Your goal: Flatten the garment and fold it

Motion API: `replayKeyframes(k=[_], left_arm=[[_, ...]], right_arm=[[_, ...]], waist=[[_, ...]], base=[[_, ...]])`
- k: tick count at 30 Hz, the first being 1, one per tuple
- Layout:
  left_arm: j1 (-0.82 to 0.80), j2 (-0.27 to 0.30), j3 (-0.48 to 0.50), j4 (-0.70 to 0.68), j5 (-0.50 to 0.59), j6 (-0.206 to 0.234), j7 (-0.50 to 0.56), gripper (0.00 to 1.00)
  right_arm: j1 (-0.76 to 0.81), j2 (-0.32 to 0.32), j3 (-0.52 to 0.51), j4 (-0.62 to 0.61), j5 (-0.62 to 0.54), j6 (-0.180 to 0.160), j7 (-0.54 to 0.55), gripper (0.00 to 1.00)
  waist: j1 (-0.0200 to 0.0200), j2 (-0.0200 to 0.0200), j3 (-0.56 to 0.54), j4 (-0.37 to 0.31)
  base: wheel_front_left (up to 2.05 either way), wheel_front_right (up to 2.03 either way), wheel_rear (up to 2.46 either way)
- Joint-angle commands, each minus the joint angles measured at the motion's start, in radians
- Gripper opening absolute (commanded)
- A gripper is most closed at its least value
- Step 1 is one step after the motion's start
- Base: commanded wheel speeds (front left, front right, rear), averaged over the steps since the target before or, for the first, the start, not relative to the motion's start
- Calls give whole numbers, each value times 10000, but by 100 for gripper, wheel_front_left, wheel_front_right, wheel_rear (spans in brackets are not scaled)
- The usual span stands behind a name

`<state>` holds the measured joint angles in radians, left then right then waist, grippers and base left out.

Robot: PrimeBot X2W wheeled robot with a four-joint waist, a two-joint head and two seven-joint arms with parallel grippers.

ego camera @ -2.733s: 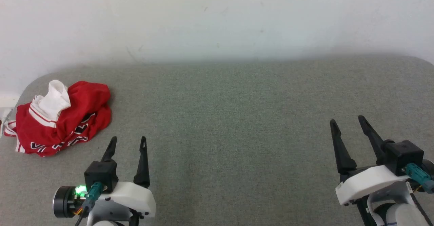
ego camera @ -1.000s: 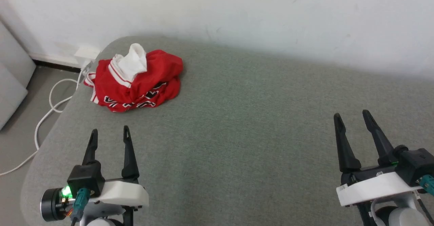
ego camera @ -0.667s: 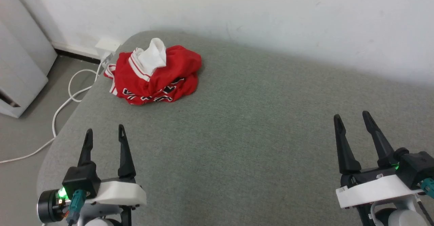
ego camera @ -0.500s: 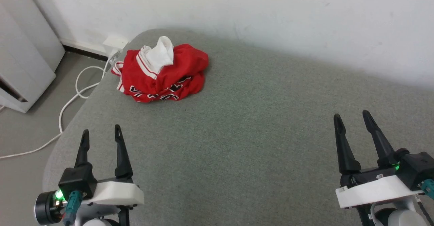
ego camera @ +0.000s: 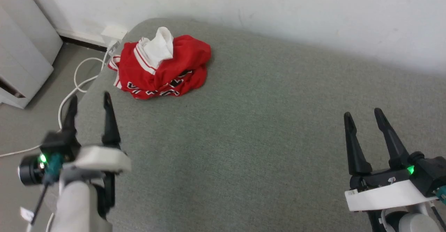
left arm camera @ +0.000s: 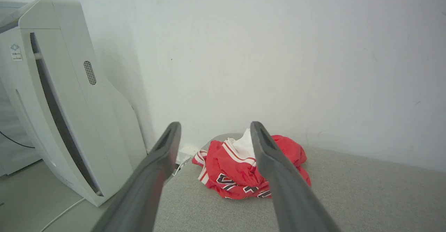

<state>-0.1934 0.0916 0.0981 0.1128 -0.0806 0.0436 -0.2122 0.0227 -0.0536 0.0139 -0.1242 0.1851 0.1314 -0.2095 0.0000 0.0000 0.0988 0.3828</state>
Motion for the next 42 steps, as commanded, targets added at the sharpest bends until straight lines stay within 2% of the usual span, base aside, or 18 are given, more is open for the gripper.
replayKeyframes(k=[1,3,4,6,8,14,17,19,22,26,29,33,42], left_arm=[[-1150,395,216,1016,-262,-244,-121,100],[-1573,555,240,1455,-300,-331,-129,100],[-2460,856,247,2254,-383,-508,36,100],[-3398,1225,254,3004,-514,-788,335,100],[-3859,1343,256,3357,-635,-929,524,100],[-6552,2388,131,5278,-1230,-1506,2161,100],[-7725,2986,-221,6105,-1727,-1682,3646,100],[-8424,3233,-769,6378,-2555,-1723,4967,100],[-8969,3907,-1777,6177,-3909,-1738,6889,100],[-9154,4840,-2523,5776,-5611,-1740,9155,100],[-9115,5576,-3189,5430,-6080,-1741,10377,100],[-8949,6298,-4140,5051,-6155,-1741,11106,100],[-8591,6650,-5306,5277,-6667,-1742,11191,100]], right_arm=[[-282,27,55,-178,-69,-6,-149,100],[-366,27,52,-215,-109,-6,-169,100],[-544,28,19,-310,-180,-6,-211,100],[-728,29,-28,-395,-261,-6,-253,100],[-818,29,-68,-442,-301,-7,-274,100],[-1371,31,-115,-720,-603,-7,-399,100],[-1691,33,-94,-886,-759,-7,-461,100],[-1898,34,-67,-1020,-860,-7,-503,100],[-2179,34,-25,-1196,-1024,-7,-523,100],[-2498,34,63,-1397,-1195,-7,-523,100],[-2696,34,165,-1550,-1398,-7,-523,100],[-2899,34,223,-1716,-1497,-7,-523,100],[-3074,34,206,-1743,-1584,-7,-523,100]], waist=[[0,0,560,-379],[0,0,714,-477],[0,0,1041,-653],[0,0,1410,-828],[0,0,1588,-894],[0,0,2761,-1315],[0,0,3364,-1526],[0,0,3764,-1637],[0,0,4280,-1841],[0,0,4821,-2126],[0,0,5186,-2291],[0,0,5523,-2488],[0,0,5737,-2623]], base=[[0,0,0],[0,0,0],[0,0,0],[0,0,0],[0,0,0],[0,0,0],[0,0,0],[0,0,0],[0,0,0],[0,0,0],[0,0,0],[0,0,0],[0,0,0]])
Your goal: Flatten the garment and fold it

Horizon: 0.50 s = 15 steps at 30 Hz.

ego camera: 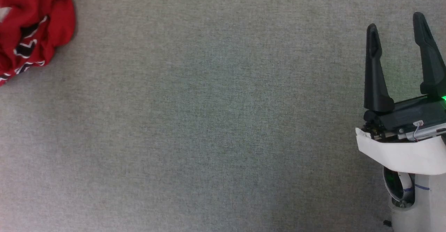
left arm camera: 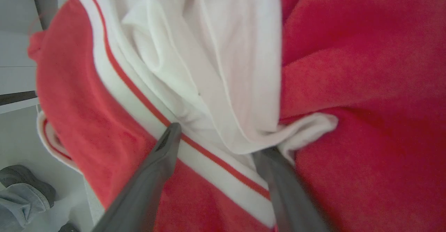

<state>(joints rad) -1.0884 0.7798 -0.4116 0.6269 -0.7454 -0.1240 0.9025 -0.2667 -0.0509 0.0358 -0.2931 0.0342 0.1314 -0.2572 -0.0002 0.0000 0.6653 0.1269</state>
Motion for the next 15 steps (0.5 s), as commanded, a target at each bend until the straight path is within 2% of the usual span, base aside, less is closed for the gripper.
replayKeyframes(k=[1,2,3,7,10,15], left_arm=[[392,-213,-317,190,-58,-66,-47,100],[441,-183,-456,247,-103,-66,-68,100],[480,-168,-536,310,-212,-66,-109,0],[474,36,-803,520,-469,-66,-446,0],[179,371,-1005,613,-224,-66,-1132,0],[-525,583,-1505,5,65,-67,-2222,0]], right_arm=[[-184,7,-19,-39,-81,-7,-45,100],[-186,7,-17,-18,-86,-7,-45,100],[-185,7,-12,9,-89,-7,-45,100],[-148,7,17,173,-62,-7,-45,100],[-46,7,-12,322,41,-7,-45,100],[381,7,-86,539,226,-7,-45,100]], waist=[[2,0,69,-58],[2,0,53,-55],[2,0,20,-51],[2,0,-378,-52],[2,0,-910,-51],[2,0,-2017,-5]], base=[[0,0,0],[0,0,0],[0,0,0],[0,0,0],[0,0,0],[0,0,0]])
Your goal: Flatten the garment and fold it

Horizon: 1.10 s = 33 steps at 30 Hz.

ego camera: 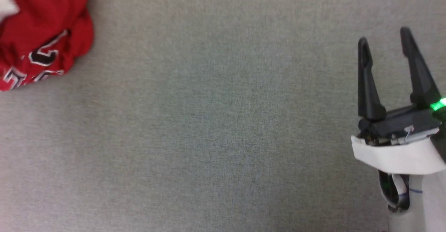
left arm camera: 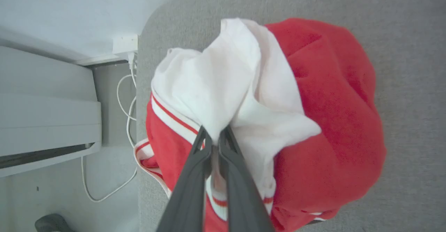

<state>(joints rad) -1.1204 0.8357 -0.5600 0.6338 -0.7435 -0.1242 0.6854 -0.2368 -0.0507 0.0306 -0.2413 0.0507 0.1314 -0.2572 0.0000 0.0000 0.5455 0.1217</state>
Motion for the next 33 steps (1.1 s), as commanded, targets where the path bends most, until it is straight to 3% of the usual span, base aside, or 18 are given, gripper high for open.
replayKeyframes(k=[1,9,16,25,33], left_arm=[[-355,4,-125,-266,60,-65,-204,0],[-1255,-335,-1297,-1916,386,-65,-851,0],[-2009,-877,-2586,-3424,505,-65,-1102,0],[-2832,-2068,-4046,-4481,288,-65,-1348,0],[-1968,-3586,-5710,-4305,-36,-65,-2151,0]], right_arm=[[196,5,-81,60,107,-7,-45,100],[1071,5,-270,346,509,-7,-45,100],[1631,5,-309,487,795,-7,-45,100],[1788,5,-232,499,993,-7,-46,100],[1628,5,-486,453,1185,-7,-46,100]], waist=[[0,0,-1053,64],[0,0,-2756,-105],[0,0,-3708,-805],[0,0,-3761,-2312],[0,0,-3165,-3365]], base=[[0,0,0],[0,0,0],[0,0,0],[0,0,0],[0,0,0]])
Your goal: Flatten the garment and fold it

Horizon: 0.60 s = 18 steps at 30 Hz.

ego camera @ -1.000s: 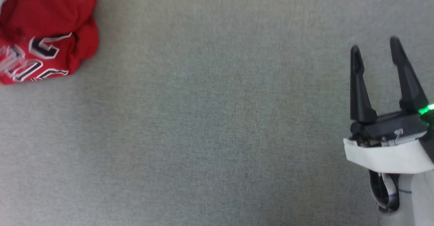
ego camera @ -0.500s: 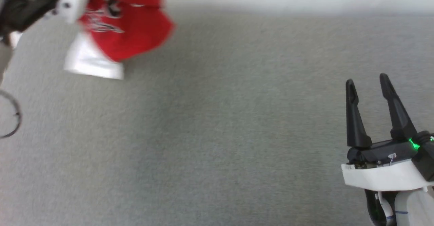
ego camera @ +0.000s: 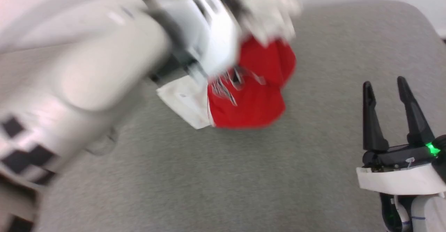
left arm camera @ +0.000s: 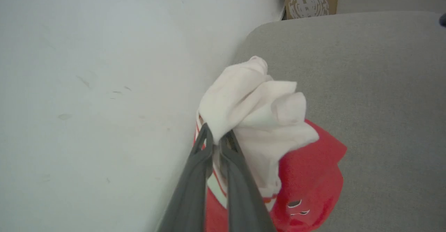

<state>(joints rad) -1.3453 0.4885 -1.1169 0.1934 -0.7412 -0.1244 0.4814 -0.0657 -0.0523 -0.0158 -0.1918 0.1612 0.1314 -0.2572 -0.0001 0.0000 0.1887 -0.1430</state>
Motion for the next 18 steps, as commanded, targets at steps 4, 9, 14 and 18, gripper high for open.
replayKeyframes(k=[4,9,14,18], left_arm=[[1162,-992,-1009,863,-305,-63,-752,0],[2358,-1900,-1525,1925,-592,-63,-1394,0],[3781,-2569,-1626,2464,-213,-63,-1211,0],[4978,-2776,-1630,2376,165,-63,-696,0]], right_arm=[[-262,20,-92,-107,150,-7,-46,100],[-465,20,-263,-193,236,-7,-46,100],[-567,20,-387,-205,278,-7,-46,100],[-566,20,-443,-150,289,-7,-46,100]], waist=[[1,0,784,-1084],[1,0,1205,-1351],[1,0,1420,-1384],[1,0,1327,-1336]], base=[[0,0,0],[0,0,0],[0,0,0],[0,0,0]])
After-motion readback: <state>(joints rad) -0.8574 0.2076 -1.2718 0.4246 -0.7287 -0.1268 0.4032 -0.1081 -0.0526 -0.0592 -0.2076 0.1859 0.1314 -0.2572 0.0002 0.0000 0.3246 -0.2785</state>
